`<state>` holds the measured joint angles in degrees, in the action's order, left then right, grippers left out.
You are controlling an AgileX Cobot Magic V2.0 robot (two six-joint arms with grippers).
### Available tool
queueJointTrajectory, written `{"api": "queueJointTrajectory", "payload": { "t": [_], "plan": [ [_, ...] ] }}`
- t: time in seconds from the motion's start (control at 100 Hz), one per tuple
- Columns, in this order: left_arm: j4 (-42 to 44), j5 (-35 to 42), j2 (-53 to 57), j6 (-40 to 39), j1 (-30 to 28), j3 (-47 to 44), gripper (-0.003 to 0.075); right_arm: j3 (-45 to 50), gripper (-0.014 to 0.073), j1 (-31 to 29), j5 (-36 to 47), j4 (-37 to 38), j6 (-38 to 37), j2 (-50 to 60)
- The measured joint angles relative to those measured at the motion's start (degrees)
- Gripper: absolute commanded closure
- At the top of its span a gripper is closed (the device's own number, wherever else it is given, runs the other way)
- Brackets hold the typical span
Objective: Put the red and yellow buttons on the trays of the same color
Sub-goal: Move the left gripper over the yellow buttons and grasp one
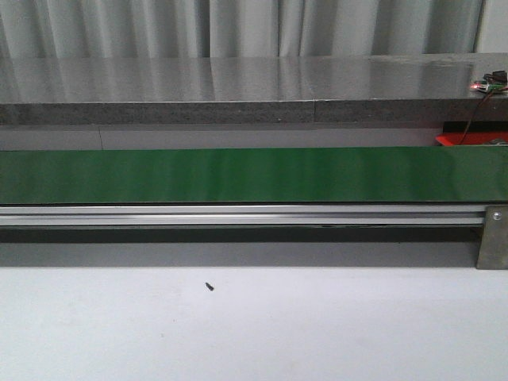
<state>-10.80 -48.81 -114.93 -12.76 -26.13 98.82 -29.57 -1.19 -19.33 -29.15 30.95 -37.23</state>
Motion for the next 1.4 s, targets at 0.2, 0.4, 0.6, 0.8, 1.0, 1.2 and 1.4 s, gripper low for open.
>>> {"api": "queueJointTrajectory", "payload": {
  "t": [0.2, 0.4, 0.6, 0.8, 1.0, 1.2, 1.4],
  "plan": [
    [0.26, 0.11, -4.67, -4.47, -1.32, 3.9, 0.0133, 0.0, 0.0651, 0.0, 0.0, 0.0, 0.0, 0.0],
    [-0.42, 1.34, -8.93, -6.53, -1.45, 6.8, 0.0133, 0.0, 0.0651, 0.0, 0.0, 0.0, 0.0, 0.0],
    [-1.56, 5.25, -12.31, -8.74, -1.45, 7.16, 0.0133, 0.0, 0.0651, 0.0, -0.08, 0.0, 0.0, 0.0],
    [-2.19, 8.18, -14.46, -10.04, -1.45, 7.43, 0.0137, 0.0, 0.0651, 0.0, -0.08, 0.0, 0.0, 0.0],
    [-3.68, 9.11, -16.47, -10.4, -1.45, 7.43, 0.0303, 0.0, 0.0651, 0.0, -0.12, 0.0, 0.0, 0.0],
    [-3.93, 10.42, -16.56, -10.4, -1.45, 7.68, 0.0498, 0.0, 0.0651, 0.0, -0.24, 0.0, 0.0, 0.0],
    [-3.93, 10.65, -16.56, -10.4, -1.45, 7.97, 0.0531, 0.0, 0.0651, 0.0, -0.47, 0.0, 0.0, 0.0]
  ]
}}
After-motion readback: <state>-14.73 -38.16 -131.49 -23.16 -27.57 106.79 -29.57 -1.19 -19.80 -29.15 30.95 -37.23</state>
